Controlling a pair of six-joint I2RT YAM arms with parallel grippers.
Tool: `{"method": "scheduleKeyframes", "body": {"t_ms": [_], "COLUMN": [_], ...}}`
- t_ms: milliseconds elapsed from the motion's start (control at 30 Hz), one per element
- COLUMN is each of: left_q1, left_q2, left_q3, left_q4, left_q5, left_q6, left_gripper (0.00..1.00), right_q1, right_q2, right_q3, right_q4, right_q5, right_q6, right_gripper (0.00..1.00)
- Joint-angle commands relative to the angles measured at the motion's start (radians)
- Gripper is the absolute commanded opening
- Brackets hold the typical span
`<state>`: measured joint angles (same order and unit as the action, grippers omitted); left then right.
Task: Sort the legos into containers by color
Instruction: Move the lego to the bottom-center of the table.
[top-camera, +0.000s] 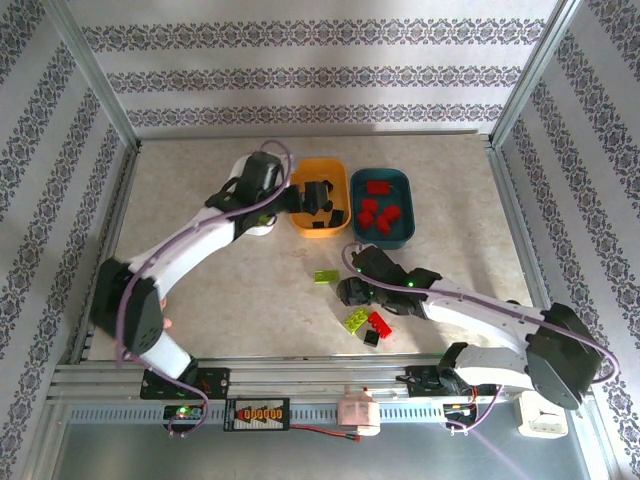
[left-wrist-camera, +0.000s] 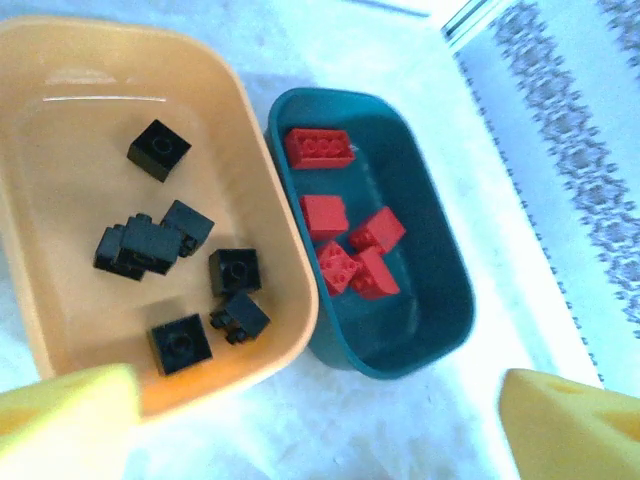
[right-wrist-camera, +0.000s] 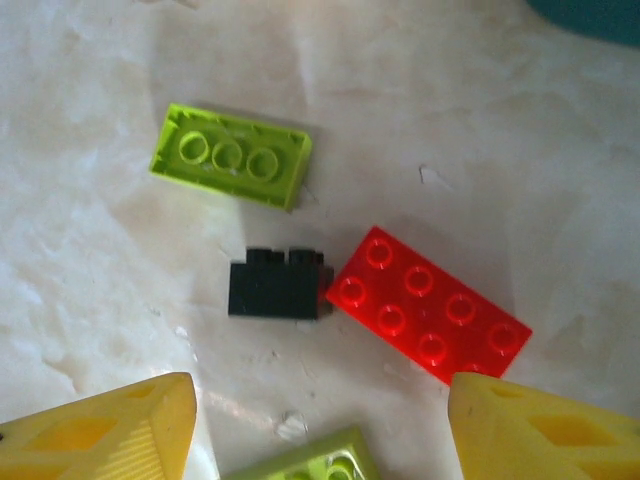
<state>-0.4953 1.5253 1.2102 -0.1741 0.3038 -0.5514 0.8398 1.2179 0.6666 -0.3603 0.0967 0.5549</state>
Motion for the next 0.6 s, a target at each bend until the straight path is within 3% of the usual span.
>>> {"method": "scheduleKeyframes", "body": {"t_ms": [0,300,567], "left_q1": [0.005,0.006,0.006], "left_q2": [-0.111,-0.437,-0.609], "left_q3": [-0.191,-0.520,-0.616], "left_q4": [0.100,0.034,-0.068], "left_q5": [0.002,-0.078,-0.154], "left_q6": [-0.056,-0.079,-0.074], "left_gripper": [1.00,1.00,1.00], "right_q1": [0.019,0.047,0.100], "right_q2": [0.061,0.247,0.343], "right_q3": [0.060,0.160,0.194], "right_q4": [0.020,0.016,0.021], "right_q5": [0.038,0.053,0.001], "right_q6": [0.001,-0.024,-0.025], "right_gripper": [0.67,0.64,0.53]}}
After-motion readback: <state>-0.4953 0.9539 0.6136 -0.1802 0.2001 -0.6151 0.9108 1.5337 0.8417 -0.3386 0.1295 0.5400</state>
